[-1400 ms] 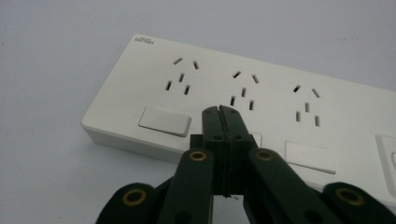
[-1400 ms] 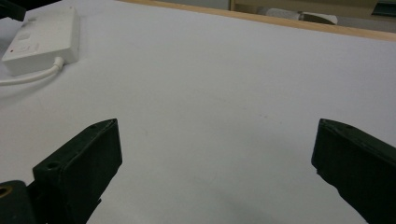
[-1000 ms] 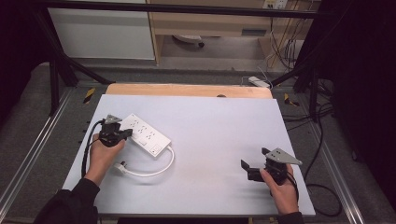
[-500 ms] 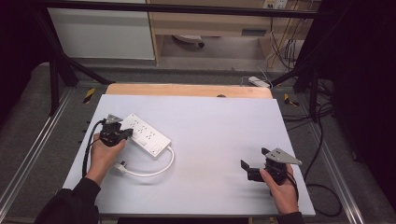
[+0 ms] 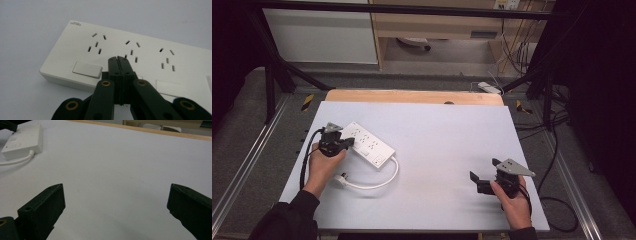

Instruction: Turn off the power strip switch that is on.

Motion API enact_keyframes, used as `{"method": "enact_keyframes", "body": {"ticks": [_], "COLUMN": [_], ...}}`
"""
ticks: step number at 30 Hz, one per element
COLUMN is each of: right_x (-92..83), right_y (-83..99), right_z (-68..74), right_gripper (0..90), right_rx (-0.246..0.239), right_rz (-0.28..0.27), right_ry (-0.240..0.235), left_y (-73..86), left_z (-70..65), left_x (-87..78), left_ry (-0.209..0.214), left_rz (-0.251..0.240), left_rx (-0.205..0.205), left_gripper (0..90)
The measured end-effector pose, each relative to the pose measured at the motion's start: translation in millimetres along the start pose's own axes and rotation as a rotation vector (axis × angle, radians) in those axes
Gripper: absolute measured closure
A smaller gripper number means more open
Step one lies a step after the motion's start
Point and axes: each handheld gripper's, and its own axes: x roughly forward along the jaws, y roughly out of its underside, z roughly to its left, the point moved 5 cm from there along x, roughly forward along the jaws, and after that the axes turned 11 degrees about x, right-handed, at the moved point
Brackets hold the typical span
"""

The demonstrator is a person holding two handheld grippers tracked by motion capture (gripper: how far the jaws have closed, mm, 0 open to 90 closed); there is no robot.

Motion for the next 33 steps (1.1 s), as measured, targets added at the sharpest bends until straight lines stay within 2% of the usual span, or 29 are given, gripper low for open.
{"method": "enact_keyframes", "body": {"ticks": [19, 33], "right_x": [-0.1, 0.0], "right_y": [0.4, 0.2], "right_z": [0.1, -0.1], "right_gripper": [2.0, 2.0], "right_rx": [-0.001, -0.003], "right_rz": [0.004, 0.003], "right_ry": [0.001, 0.001], "left_y": [3.3, 2.8], "left_z": [1.1, 0.5], "left_x": [1.3, 1.2], "left_ry": [0.004, -0.005], "left_rz": [-0.010, -0.005], "left_rx": [-0.017, -0.005], "left_gripper": [90.0, 90.0]}}
